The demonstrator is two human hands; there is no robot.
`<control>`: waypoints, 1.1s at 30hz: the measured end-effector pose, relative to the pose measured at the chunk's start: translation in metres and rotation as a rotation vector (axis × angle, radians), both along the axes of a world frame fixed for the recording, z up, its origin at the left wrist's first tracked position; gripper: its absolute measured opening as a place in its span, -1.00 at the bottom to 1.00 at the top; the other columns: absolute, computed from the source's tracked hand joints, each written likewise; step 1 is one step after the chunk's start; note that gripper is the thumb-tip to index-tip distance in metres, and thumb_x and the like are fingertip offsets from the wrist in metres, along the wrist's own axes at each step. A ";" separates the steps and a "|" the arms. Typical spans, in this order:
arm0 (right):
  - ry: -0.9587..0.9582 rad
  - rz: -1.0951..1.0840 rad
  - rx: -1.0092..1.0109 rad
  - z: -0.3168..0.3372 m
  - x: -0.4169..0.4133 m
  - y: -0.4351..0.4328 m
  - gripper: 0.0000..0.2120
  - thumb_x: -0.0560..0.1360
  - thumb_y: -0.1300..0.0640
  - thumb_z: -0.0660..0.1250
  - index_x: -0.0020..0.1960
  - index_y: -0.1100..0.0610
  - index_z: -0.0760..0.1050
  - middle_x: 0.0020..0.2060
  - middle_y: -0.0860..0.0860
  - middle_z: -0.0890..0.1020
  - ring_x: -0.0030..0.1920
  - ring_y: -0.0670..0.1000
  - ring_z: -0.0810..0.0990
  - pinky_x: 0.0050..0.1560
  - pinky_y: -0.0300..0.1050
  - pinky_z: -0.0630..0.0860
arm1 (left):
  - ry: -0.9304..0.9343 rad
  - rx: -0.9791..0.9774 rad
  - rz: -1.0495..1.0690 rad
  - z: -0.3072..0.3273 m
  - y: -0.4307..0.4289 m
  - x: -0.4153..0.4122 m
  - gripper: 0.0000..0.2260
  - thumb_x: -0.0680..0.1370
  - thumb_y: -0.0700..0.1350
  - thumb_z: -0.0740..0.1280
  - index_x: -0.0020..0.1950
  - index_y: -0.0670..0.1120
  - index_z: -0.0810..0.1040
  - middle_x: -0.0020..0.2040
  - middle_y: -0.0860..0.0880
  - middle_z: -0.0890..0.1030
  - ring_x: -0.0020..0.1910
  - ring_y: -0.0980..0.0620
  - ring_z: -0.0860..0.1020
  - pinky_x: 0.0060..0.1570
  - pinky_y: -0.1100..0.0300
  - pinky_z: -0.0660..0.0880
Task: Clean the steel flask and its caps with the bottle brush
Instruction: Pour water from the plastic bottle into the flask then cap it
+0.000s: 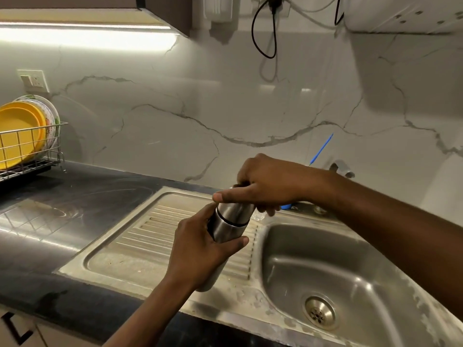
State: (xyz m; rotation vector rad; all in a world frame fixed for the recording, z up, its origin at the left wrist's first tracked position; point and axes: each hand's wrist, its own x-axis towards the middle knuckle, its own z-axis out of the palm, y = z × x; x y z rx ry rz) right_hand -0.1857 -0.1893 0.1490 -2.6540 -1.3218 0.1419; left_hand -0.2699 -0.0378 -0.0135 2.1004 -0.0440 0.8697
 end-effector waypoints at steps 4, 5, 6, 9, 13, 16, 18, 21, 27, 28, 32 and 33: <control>-0.177 -0.072 -0.062 -0.004 -0.001 0.001 -0.29 0.49 -0.55 0.16 -0.24 0.11 0.57 -0.40 -0.01 0.68 -0.36 -0.03 0.66 -0.22 -0.09 0.57 | 0.021 0.005 -0.010 -0.002 -0.001 0.001 -0.41 0.29 0.19 0.68 0.20 0.39 0.46 -0.09 0.47 0.57 -0.02 0.50 0.57 -0.14 0.53 0.47; -0.202 -0.032 -0.047 -0.002 0.001 -0.001 -0.34 0.50 -0.53 0.20 -0.09 0.08 0.63 -0.23 -0.03 0.72 -0.25 -0.07 0.65 -0.17 -0.12 0.54 | 0.020 0.002 -0.011 -0.002 -0.001 0.001 -0.41 0.29 0.18 0.68 0.20 0.39 0.46 -0.09 0.48 0.57 -0.03 0.51 0.58 -0.13 0.51 0.48; -0.176 0.030 -0.040 0.003 0.002 -0.005 -0.42 0.50 -0.46 0.30 0.14 0.02 0.64 -0.02 -0.07 0.72 -0.10 -0.10 0.65 -0.07 -0.14 0.55 | 0.019 0.000 -0.012 -0.002 -0.001 0.001 -0.40 0.28 0.18 0.68 0.20 0.39 0.46 -0.08 0.47 0.58 -0.02 0.49 0.58 -0.11 0.49 0.50; 0.016 0.239 -0.055 0.016 0.003 -0.016 -0.41 0.47 -0.12 0.57 0.45 -0.15 0.47 0.24 -0.17 0.62 0.13 -0.13 0.66 0.10 -0.24 0.60 | 0.016 -0.001 -0.023 -0.001 -0.001 0.000 -0.39 0.29 0.21 0.65 0.25 0.34 0.47 -0.04 0.44 0.60 0.02 0.44 0.60 -0.02 0.41 0.52; -0.031 0.158 0.083 0.005 0.005 -0.015 -0.55 0.48 -0.30 0.48 0.14 0.03 0.65 -0.15 -0.08 0.74 -0.20 -0.11 0.74 -0.09 -0.14 0.66 | 0.001 0.013 -0.007 0.001 -0.004 0.001 -0.35 0.28 0.22 0.64 0.30 0.33 0.45 -0.02 0.47 0.56 -0.06 0.43 0.60 0.00 0.42 0.51; -0.115 -0.001 0.070 -0.008 0.005 -0.007 -0.35 0.47 -0.47 0.30 -0.19 0.14 0.65 -0.43 -0.01 0.68 -0.43 -0.06 0.69 -0.29 -0.23 0.56 | 0.000 0.031 0.000 0.002 -0.006 0.001 -0.36 0.28 0.22 0.66 0.27 0.35 0.45 -0.04 0.49 0.54 -0.05 0.46 0.59 -0.06 0.49 0.49; -0.208 -0.016 0.027 -0.009 0.007 -0.006 -0.30 0.48 -0.52 0.22 -0.18 0.13 0.67 -0.40 -0.01 0.68 -0.38 -0.08 0.68 -0.27 -0.21 0.54 | 0.009 0.031 0.000 0.001 -0.005 0.001 -0.38 0.28 0.23 0.66 0.25 0.34 0.46 -0.06 0.48 0.55 -0.02 0.48 0.58 -0.13 0.53 0.48; -0.109 0.145 0.012 0.003 0.007 -0.017 -0.48 0.50 -0.37 0.40 0.33 -0.09 0.59 0.12 -0.15 0.69 0.04 -0.13 0.67 0.00 -0.25 0.60 | 0.004 0.010 -0.007 0.000 -0.001 0.000 -0.39 0.28 0.22 0.66 0.26 0.32 0.51 -0.04 0.43 0.62 0.00 0.43 0.60 -0.06 0.44 0.54; -0.064 0.268 0.055 -0.002 0.011 -0.023 -0.48 0.51 -0.17 0.50 0.42 -0.08 0.51 0.10 -0.23 0.64 0.03 -0.24 0.63 -0.02 -0.37 0.53 | 0.008 0.012 -0.001 0.002 0.000 -0.001 -0.39 0.30 0.20 0.65 0.31 0.23 0.55 -0.01 0.35 0.64 0.00 0.37 0.62 -0.02 0.38 0.55; -0.090 0.225 0.075 -0.006 0.010 -0.022 -0.50 0.52 -0.24 0.46 0.37 -0.05 0.53 0.02 -0.21 0.64 -0.04 -0.21 0.63 -0.09 -0.34 0.51 | 0.005 0.019 0.003 0.003 -0.001 -0.001 -0.39 0.31 0.20 0.65 0.31 0.25 0.54 -0.02 0.36 0.64 -0.01 0.37 0.63 -0.03 0.41 0.54; -0.246 0.108 0.096 -0.021 0.004 -0.015 -0.56 0.52 -0.42 0.30 -0.04 -0.03 0.47 -0.25 -0.12 0.56 -0.28 -0.11 0.52 -0.26 -0.22 0.40 | 0.003 0.044 -0.003 0.002 -0.004 -0.002 -0.44 0.32 0.16 0.67 0.23 0.32 0.52 -0.09 0.43 0.62 0.01 0.40 0.61 -0.12 0.52 0.51; -0.282 0.098 0.090 -0.024 0.002 -0.013 -0.55 0.53 -0.43 0.27 -0.09 -0.04 0.42 -0.29 -0.10 0.54 -0.32 -0.09 0.48 -0.28 -0.21 0.37 | 0.006 0.041 -0.010 0.001 -0.005 -0.001 -0.45 0.31 0.15 0.68 0.20 0.34 0.51 -0.10 0.46 0.61 0.01 0.40 0.61 -0.11 0.54 0.50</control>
